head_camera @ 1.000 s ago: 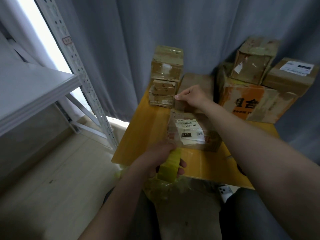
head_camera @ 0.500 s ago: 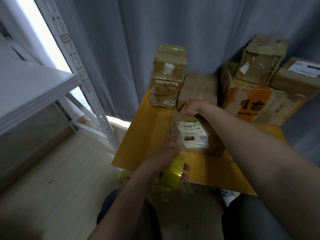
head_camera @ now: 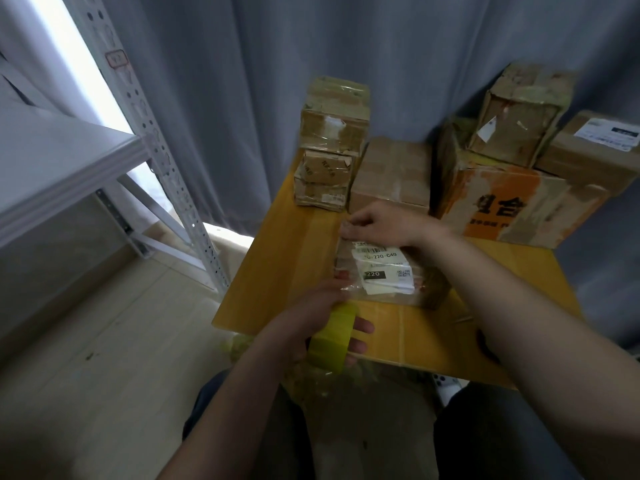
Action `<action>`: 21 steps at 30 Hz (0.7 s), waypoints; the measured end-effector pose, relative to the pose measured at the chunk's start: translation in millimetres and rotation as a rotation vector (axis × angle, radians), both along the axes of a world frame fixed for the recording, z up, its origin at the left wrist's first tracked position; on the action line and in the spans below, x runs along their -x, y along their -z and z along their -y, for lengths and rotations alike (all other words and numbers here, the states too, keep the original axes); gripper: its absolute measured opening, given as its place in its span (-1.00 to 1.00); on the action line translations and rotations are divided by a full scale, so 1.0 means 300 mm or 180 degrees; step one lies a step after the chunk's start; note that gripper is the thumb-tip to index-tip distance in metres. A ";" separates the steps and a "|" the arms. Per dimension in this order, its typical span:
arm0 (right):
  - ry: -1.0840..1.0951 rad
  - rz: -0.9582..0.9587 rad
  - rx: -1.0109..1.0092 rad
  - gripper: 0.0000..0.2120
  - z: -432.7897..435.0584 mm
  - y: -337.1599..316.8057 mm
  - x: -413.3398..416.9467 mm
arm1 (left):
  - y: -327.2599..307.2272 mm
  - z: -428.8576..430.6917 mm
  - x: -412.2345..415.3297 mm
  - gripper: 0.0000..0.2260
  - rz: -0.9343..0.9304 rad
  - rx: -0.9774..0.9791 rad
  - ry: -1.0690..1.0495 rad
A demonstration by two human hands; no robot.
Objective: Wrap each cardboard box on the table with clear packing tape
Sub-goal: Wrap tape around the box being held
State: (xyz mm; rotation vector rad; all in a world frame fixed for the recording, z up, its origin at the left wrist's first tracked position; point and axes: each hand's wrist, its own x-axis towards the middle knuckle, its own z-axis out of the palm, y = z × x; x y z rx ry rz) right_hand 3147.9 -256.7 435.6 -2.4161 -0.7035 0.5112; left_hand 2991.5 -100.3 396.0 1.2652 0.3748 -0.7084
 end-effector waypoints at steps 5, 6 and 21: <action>-0.0360 -0.0009 0.0493 -0.69 -0.001 0.014 -0.020 | -0.004 -0.009 -0.015 -0.79 -0.0054 0.0024 0.0004; -0.0403 -0.0048 0.0674 -0.70 -0.003 0.011 -0.032 | -0.004 -0.006 -0.017 -0.78 -0.0056 -0.0005 0.0003; -0.0163 -0.0344 0.0554 -0.47 -0.001 0.020 -0.049 | -0.011 0.010 -0.019 -0.85 -0.0050 -0.0092 -0.0067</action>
